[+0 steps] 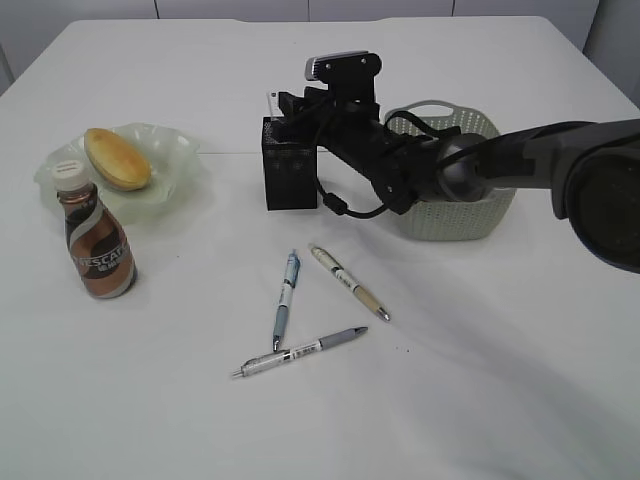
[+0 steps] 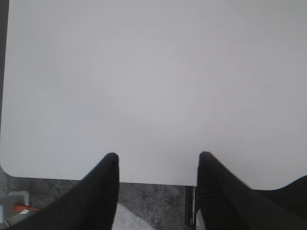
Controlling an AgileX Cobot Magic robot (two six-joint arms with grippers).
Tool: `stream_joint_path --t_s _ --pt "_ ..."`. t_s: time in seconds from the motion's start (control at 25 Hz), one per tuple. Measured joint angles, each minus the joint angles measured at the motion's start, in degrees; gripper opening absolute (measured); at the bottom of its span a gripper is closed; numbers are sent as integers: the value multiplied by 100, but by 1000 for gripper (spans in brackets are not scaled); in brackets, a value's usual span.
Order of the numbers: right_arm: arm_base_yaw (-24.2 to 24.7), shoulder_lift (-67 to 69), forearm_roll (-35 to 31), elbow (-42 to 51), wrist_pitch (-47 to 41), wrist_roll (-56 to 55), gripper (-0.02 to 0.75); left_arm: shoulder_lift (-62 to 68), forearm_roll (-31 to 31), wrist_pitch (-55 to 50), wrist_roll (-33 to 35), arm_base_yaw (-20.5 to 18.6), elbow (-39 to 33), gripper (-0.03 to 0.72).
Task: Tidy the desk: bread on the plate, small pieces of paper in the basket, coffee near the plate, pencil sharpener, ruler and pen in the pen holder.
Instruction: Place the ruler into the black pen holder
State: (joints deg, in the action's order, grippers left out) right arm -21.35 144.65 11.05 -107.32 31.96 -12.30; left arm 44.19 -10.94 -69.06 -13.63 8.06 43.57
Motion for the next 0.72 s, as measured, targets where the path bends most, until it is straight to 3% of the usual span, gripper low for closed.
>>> stream_joint_path --t_s 0.48,0.72 --pt "0 -608 -20 0 -877 0 323 0 -104 0 0 0 0 386" --pt "-81 -1333 -20 0 -2421 -52 321 0 -145 0 0 0 0 386"
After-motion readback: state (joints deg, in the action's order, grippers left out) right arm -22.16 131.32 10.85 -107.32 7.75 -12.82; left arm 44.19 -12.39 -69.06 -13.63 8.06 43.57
